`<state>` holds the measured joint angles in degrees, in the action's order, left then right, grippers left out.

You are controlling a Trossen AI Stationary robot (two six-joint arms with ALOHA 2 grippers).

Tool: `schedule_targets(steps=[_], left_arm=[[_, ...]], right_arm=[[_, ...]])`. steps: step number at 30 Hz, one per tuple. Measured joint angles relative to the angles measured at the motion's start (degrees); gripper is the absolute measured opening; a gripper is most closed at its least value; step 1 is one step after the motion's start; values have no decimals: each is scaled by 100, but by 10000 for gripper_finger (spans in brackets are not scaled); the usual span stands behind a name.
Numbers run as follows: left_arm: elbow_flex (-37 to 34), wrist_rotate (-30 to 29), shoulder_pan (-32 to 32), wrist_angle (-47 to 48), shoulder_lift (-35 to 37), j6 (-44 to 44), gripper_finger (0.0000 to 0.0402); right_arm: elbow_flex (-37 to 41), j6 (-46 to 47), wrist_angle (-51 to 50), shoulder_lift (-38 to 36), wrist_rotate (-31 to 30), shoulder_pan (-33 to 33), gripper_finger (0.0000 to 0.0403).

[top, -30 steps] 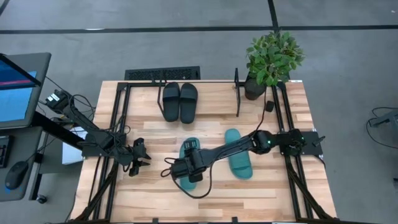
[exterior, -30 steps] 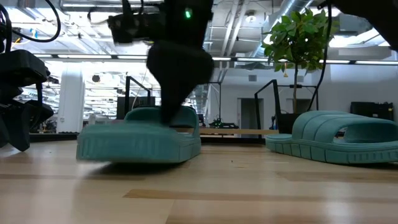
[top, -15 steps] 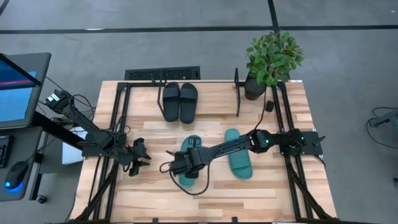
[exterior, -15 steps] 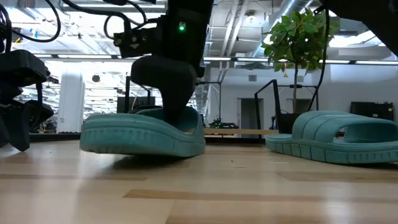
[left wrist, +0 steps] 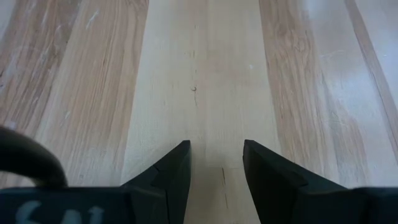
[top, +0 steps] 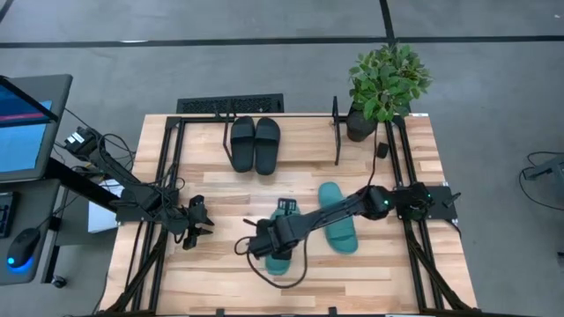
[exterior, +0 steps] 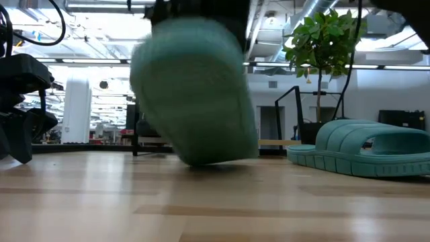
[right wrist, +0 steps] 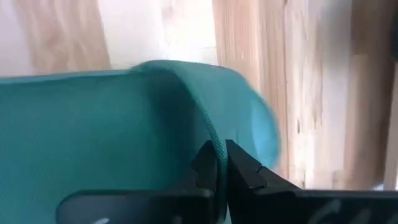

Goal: Pick and place slides into the shelf
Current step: Put the left green slide on the shelf

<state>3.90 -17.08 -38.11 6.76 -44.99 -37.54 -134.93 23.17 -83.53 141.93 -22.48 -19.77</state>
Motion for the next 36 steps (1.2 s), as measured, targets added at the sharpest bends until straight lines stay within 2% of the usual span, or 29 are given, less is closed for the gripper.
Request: schedule_targets(steps=[7,14,36], left_arm=[[0,2,-2,-3,0,0,135],[0,2,-2,-6,0,0,135],[0,2,-2,-10,0,0,135]], right_arm=[[32,86,-619,-356,-428,-172,1],[30,-135,-650,-636,-974,-55,1],[10,-2226,-641,-1110,-2094,1163,0]])
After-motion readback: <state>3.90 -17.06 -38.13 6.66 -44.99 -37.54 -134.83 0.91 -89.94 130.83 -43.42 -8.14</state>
